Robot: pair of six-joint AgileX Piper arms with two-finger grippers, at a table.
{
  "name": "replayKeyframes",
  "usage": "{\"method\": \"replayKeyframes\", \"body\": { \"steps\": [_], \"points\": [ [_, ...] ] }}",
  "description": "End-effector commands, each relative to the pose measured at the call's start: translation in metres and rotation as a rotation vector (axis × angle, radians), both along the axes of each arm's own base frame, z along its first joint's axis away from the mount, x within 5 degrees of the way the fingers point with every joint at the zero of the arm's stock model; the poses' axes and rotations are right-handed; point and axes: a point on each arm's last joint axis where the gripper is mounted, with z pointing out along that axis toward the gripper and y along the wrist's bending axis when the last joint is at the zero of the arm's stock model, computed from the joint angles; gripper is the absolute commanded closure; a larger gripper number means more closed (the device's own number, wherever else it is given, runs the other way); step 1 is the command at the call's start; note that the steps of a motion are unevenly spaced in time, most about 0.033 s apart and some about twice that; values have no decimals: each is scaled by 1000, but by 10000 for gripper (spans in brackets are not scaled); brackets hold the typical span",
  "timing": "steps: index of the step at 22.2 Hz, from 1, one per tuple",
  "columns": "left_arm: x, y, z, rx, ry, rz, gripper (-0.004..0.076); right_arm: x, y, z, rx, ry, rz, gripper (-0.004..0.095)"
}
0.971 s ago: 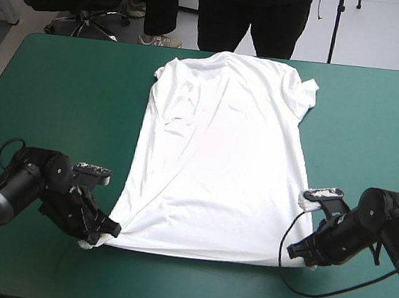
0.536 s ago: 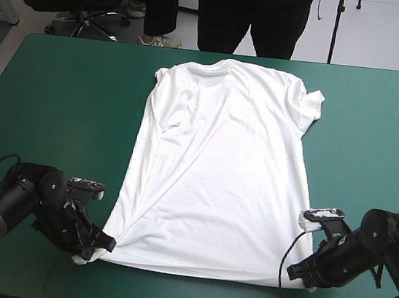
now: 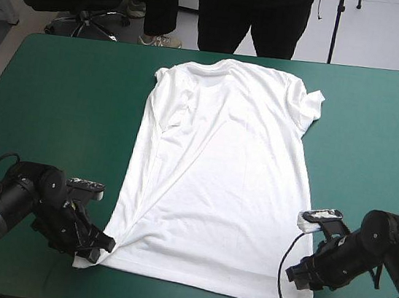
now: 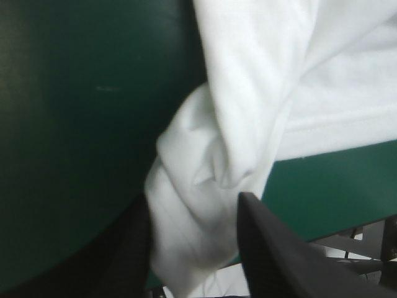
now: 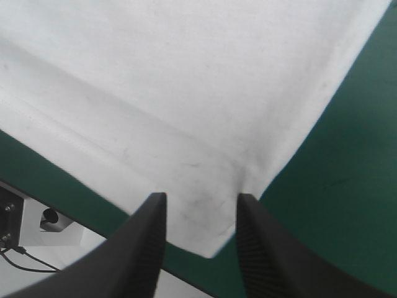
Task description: Fold the cloth
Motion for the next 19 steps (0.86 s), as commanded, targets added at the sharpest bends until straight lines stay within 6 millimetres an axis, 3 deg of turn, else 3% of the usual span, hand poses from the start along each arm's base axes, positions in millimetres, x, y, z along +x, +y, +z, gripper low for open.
{"method": "replayKeyframes", "body": {
  "steps": [1,3,5,7,12,15,19],
  "points": [
    [-4,0,16,-1,19,-16,274,0,0,13,7,-20,19,329],
    [-2,-1,29,-15,-40,-7,265,7,-3,26,-41,-72,2,286],
    [4,-3,58,-61,-143,36,265,17,-7,47,-80,-157,-20,286],
    [14,-7,111,-130,-339,45,265,31,-7,83,-80,-311,-72,286],
    [42,-9,185,-180,-666,85,265,52,-11,140,-60,-607,-209,286],
    [70,-15,206,-182,-749,92,265,62,-14,165,-83,-699,-232,286],
    [107,-23,199,-140,-725,86,265,81,-12,175,-84,-712,-252,287]
  ]
}}
